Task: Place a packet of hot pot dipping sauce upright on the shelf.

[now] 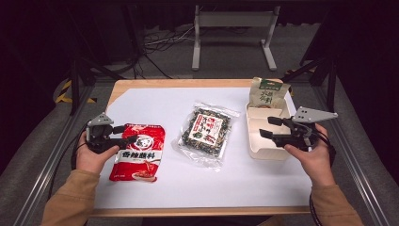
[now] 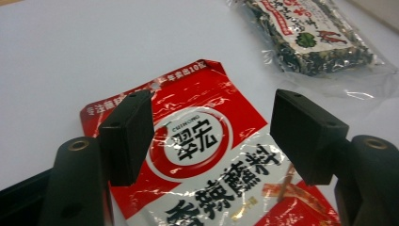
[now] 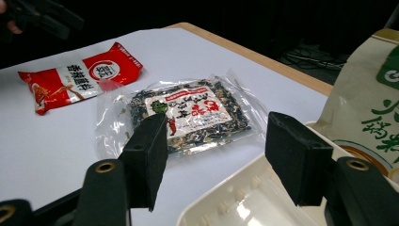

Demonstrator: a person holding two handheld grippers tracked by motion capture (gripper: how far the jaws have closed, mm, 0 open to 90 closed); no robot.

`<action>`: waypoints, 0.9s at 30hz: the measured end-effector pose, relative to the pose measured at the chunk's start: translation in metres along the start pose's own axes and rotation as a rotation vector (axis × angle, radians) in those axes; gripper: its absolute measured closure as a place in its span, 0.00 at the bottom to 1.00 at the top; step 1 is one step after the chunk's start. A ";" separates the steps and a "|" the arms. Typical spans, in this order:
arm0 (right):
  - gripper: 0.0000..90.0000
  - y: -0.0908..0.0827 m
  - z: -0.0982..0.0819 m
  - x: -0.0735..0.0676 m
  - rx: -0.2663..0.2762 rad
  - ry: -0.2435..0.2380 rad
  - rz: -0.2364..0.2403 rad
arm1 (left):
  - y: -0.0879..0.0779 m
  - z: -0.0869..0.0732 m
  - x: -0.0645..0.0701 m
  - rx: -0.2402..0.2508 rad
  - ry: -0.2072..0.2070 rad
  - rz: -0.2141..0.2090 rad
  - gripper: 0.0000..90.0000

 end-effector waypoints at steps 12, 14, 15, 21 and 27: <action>0.52 0.000 -0.001 -0.008 -0.007 -0.006 0.026 | 0.016 0.007 -0.030 0.003 0.003 0.034 0.39; 0.53 0.000 -0.001 -0.011 -0.002 0.004 0.042 | 0.020 0.008 -0.036 0.005 -0.009 0.037 0.39; 0.53 0.000 -0.001 -0.011 -0.002 0.004 0.042 | 0.020 0.008 -0.036 0.005 -0.009 0.037 0.39; 0.52 -0.002 -0.002 -0.017 0.000 -0.002 0.052 | 0.029 0.009 -0.052 0.006 -0.046 0.038 0.38; 0.50 -0.005 -0.007 -0.021 -0.013 0.008 0.045 | 0.038 0.007 -0.064 0.009 -0.087 0.027 0.35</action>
Point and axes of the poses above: each handheld gripper's, and its own axes: y roughly forward along the jaws, z roughly out of its top, x roughly to its right, the point moved 9 cm from there along y, roughly forward along the jaws, and after that the axes turned 2 degrees about z, right-handed, at the moved point
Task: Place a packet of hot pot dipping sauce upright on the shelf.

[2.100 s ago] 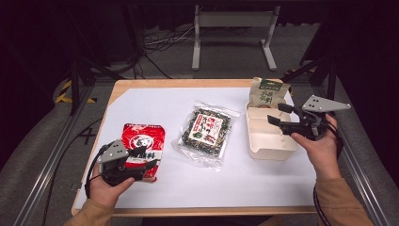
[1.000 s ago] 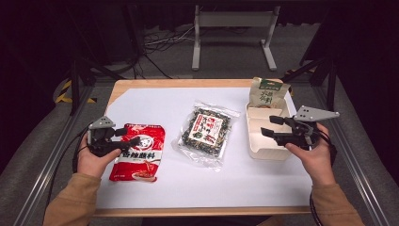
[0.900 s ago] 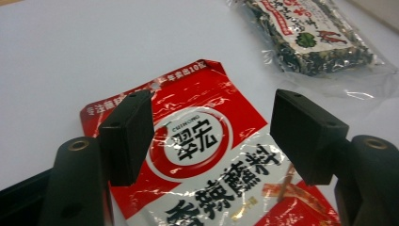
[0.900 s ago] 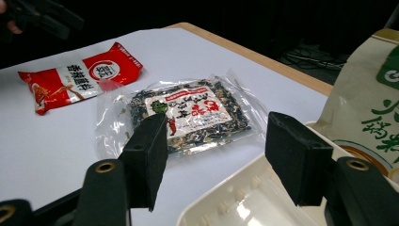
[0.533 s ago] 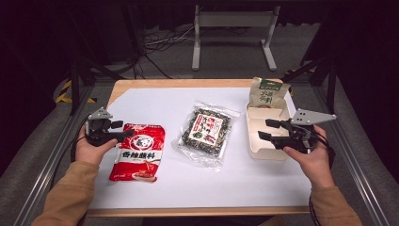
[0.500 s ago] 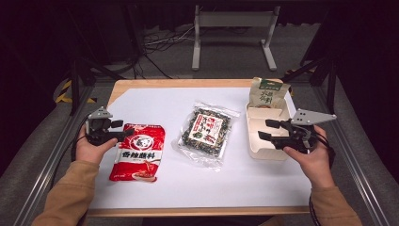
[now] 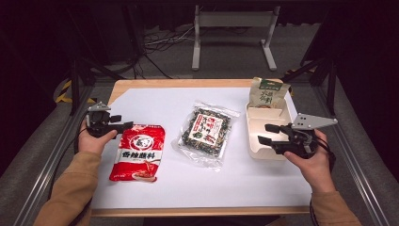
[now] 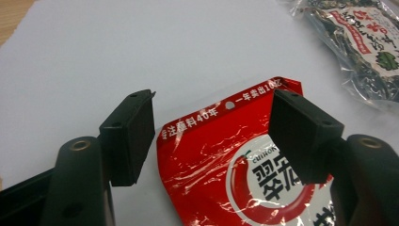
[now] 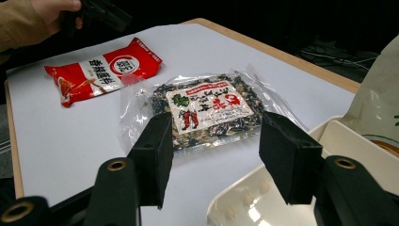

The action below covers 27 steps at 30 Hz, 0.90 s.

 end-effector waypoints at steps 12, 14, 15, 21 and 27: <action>0.49 0.002 -0.006 -0.006 -0.023 -0.003 0.014 | 0.016 -0.008 -0.017 -0.022 -0.042 -0.037 0.30; 0.49 0.003 -0.007 -0.007 -0.026 -0.003 0.019 | 0.018 -0.011 -0.019 -0.029 -0.058 -0.045 0.32; 0.49 0.003 -0.007 -0.007 -0.025 -0.004 0.022 | 0.019 -0.012 -0.020 -0.032 -0.059 -0.047 0.33; 0.48 0.006 -0.008 -0.009 -0.030 -0.004 0.032 | 0.024 -0.018 -0.020 -0.055 -0.069 -0.076 0.38; 0.48 0.008 -0.009 -0.011 -0.036 -0.009 0.040 | 0.029 -0.021 -0.019 -0.061 -0.093 -0.101 0.41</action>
Point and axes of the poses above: each handheld gripper's, and its own axes: y roughly forward along the jaws, z roughly out of its top, x roughly to its right, the point moved 9 cm from there along y, roughly forward along the jaws, and after that the axes turned 2 degrees about z, right-handed, at the moved point
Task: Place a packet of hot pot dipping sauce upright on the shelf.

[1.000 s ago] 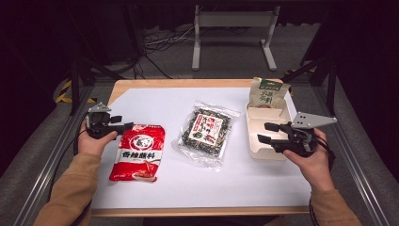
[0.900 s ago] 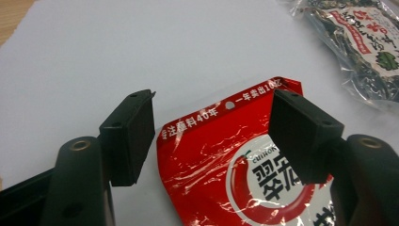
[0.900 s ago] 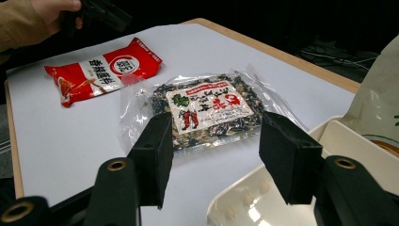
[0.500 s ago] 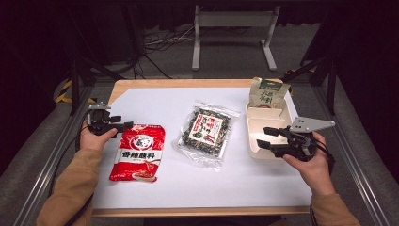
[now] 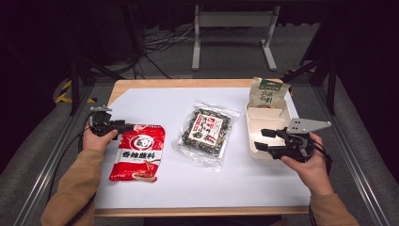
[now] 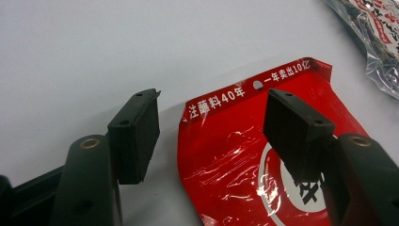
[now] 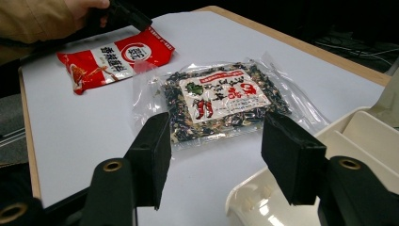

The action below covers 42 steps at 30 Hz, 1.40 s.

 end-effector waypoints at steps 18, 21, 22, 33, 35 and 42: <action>0.46 0.006 -0.005 -0.003 -0.028 -0.008 0.013 | 0.011 -0.008 0.001 -0.016 0.000 -0.029 0.42; 0.46 0.008 -0.006 -0.004 -0.035 -0.013 0.016 | 0.011 -0.008 0.001 -0.023 0.021 -0.003 0.51; 0.46 0.009 -0.007 -0.004 -0.046 -0.025 0.008 | 0.010 -0.010 0.002 -0.033 0.035 0.006 0.56; 0.47 0.010 -0.009 -0.002 -0.059 -0.035 -0.004 | 0.007 -0.012 -0.002 -0.056 0.111 0.109 0.94; 0.47 0.010 -0.010 -0.001 -0.060 -0.034 -0.006 | 0.006 -0.013 -0.002 -0.064 0.128 0.116 0.99; 0.47 0.009 -0.010 -0.001 -0.057 -0.031 -0.008 | 0.002 -0.010 -0.001 -0.044 0.142 0.119 1.00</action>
Point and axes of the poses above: each handheld gripper's, and its own axes: y roughly forward along the jaws, z roughly out of its top, x roughly to its right, the point moved 9 cm from there along y, roughly forward along the jaws, and after that the axes turned 2 degrees about z, right-handed, at the moved point
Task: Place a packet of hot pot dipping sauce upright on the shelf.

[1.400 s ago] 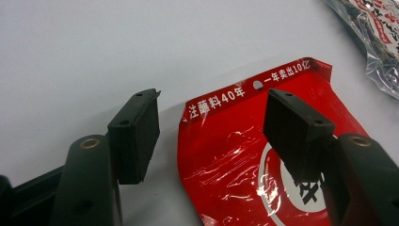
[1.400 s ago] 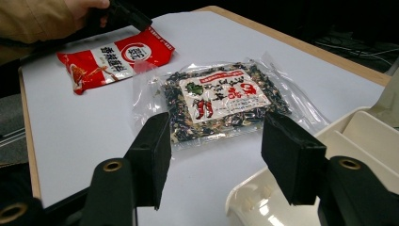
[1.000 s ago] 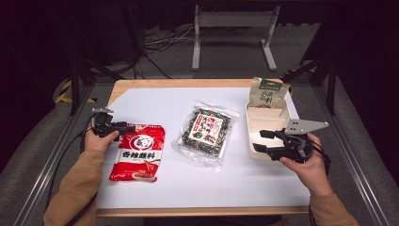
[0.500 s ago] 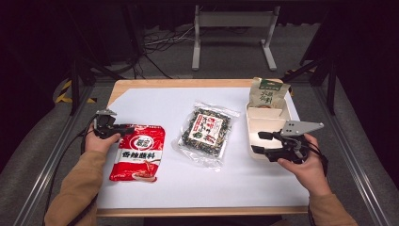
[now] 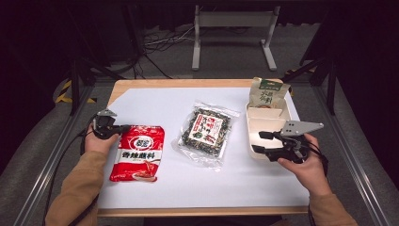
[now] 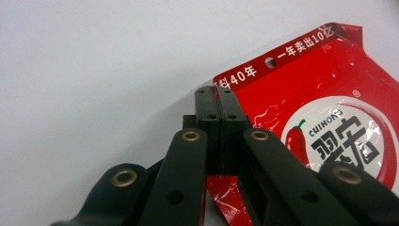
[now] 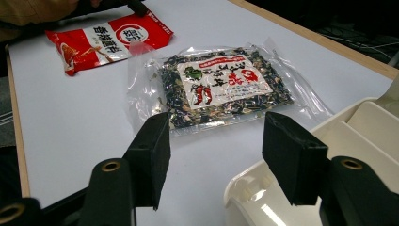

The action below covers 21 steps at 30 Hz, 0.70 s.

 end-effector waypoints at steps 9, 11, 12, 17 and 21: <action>0.48 -0.001 0.001 0.001 -0.001 0.000 -0.007 | -0.014 0.008 0.004 0.034 0.007 -0.010 1.00; 0.48 0.000 0.003 0.000 0.000 -0.006 -0.004 | -0.020 0.010 0.007 0.041 0.000 -0.018 1.00; 0.48 0.000 0.003 0.000 0.000 -0.006 -0.004 | -0.020 0.010 0.007 0.041 0.000 -0.018 1.00; 0.48 0.002 0.004 0.000 -0.001 -0.008 0.002 | -0.033 0.017 0.013 0.062 0.019 -0.032 1.00; 0.48 0.003 0.006 -0.001 0.002 -0.012 0.005 | -0.043 0.022 0.018 0.082 0.039 -0.039 1.00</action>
Point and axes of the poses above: each handheld gripper's, and its own axes: y roughly forward along the jaws, z roughly out of its top, x roughly to its right, the point moved 9 cm from there along y, roughly forward along the jaws, and after that the axes turned 2 degrees about z, right-handed, at the moved point
